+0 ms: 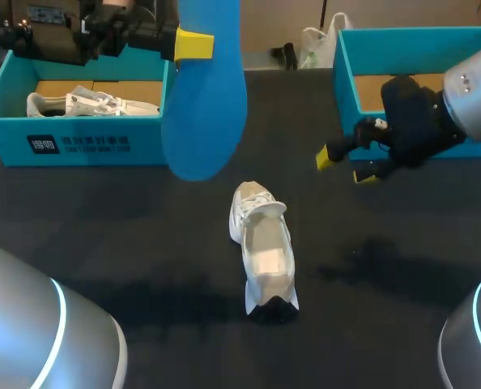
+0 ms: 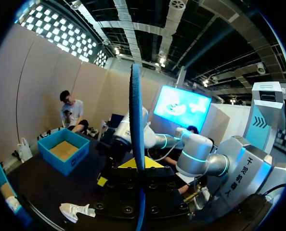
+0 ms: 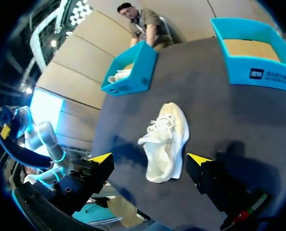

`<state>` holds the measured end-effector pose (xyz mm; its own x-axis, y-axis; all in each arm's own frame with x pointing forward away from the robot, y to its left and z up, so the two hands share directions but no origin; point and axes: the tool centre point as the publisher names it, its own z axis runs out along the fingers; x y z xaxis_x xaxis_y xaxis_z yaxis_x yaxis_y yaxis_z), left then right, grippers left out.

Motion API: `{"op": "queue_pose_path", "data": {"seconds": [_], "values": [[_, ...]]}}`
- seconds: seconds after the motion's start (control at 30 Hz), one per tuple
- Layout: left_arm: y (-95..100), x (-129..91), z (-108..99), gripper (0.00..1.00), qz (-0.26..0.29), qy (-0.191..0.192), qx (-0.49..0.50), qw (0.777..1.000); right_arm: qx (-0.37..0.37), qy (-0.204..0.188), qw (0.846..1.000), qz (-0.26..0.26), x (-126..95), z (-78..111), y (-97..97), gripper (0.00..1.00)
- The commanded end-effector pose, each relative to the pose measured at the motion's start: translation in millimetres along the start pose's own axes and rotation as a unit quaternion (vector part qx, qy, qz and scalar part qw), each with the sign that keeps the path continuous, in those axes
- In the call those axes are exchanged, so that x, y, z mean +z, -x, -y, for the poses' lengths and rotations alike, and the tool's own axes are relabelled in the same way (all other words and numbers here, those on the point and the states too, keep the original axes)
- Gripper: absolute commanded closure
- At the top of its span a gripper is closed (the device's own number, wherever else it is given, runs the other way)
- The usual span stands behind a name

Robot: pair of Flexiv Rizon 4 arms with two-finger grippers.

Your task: Take the shoe out of the shoebox, open the shoe tongue, remove and reinsert the insole, then place the shoe into the shoebox

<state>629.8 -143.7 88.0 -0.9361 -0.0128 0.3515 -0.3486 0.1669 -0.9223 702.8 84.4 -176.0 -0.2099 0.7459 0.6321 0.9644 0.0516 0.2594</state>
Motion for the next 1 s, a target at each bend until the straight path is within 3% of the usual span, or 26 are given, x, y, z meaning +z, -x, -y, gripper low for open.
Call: {"op": "queue_pose_path", "data": {"seconds": [0.03, 0.13, 0.53, 0.67, 0.83, 1.0], "values": [[1.1, 2, 1, 1.00, 0.000, 0.001, 0.000, 1.000, 0.004, -0.023, 0.998, -0.059, 16, -12.2, -9.9, 0.00], [1.1, 2, 1, 1.00, 0.000, 0.001, 0.000, 1.000, 0.058, -0.066, 0.992, -0.087, 22, -12.2, -14.6, 0.00], [1.1, 2, 1, 1.00, 0.000, 0.001, 0.000, 1.000, 0.058, -0.066, 0.992, -0.087, 22, -12.2, -14.6, 0.00], [1.1, 2, 1, 1.00, 0.000, 0.001, 0.000, 1.000, 0.099, -0.034, 0.980, -0.166, 23, -15.7, -20.8, 0.00], [1.1, 2, 1, 1.00, 0.000, 0.001, 0.000, 1.000, 0.110, -0.026, 0.962, -0.249, 34, -17.9, -34.3, 0.00], [1.1, 2, 1, 1.00, 0.000, 0.001, 0.000, 1.000, 0.099, -0.027, 0.953, -0.284, 39, -22.3, -46.2, 0.00]]}}
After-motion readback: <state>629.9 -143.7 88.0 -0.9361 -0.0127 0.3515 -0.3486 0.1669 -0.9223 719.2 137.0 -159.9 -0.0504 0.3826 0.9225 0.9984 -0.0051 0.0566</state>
